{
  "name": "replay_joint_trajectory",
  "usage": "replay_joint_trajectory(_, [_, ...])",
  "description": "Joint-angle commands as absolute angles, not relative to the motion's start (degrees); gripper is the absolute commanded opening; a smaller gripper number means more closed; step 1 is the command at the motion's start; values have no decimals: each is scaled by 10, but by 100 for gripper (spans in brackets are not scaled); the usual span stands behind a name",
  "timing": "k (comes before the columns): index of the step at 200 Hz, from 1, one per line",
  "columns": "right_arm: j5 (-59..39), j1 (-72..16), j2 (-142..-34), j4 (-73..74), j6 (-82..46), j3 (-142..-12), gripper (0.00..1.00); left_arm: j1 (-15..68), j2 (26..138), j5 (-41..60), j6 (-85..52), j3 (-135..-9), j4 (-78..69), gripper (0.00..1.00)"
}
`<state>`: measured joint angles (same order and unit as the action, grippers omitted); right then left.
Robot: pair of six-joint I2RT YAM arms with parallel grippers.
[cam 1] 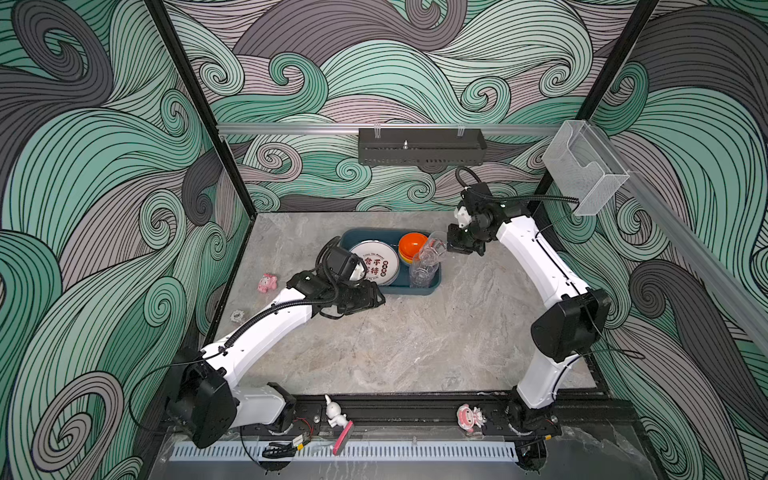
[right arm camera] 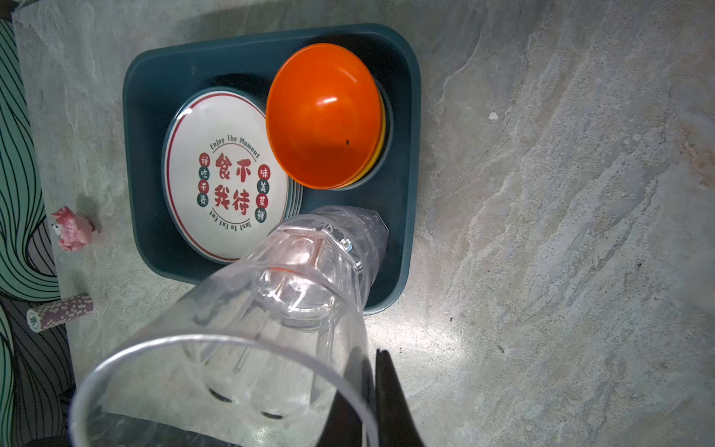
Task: Place the mixed dishes into the plastic bin
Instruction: 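Lower the third cup onto the stacked cups in the bin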
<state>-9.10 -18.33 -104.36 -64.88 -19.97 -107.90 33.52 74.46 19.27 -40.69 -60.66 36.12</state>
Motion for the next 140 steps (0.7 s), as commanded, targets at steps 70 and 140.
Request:
replay_joint_trajectory(70, [-75, -199, -1074, -672, -191, -1120, 0, 335, 731, 185, -409, -602, 367, 63])
replay_joint_trajectory(140, [-71, -202, -1093, -673, -190, -1125, 0, 333, 729, 184, -410, -598, 367, 63])
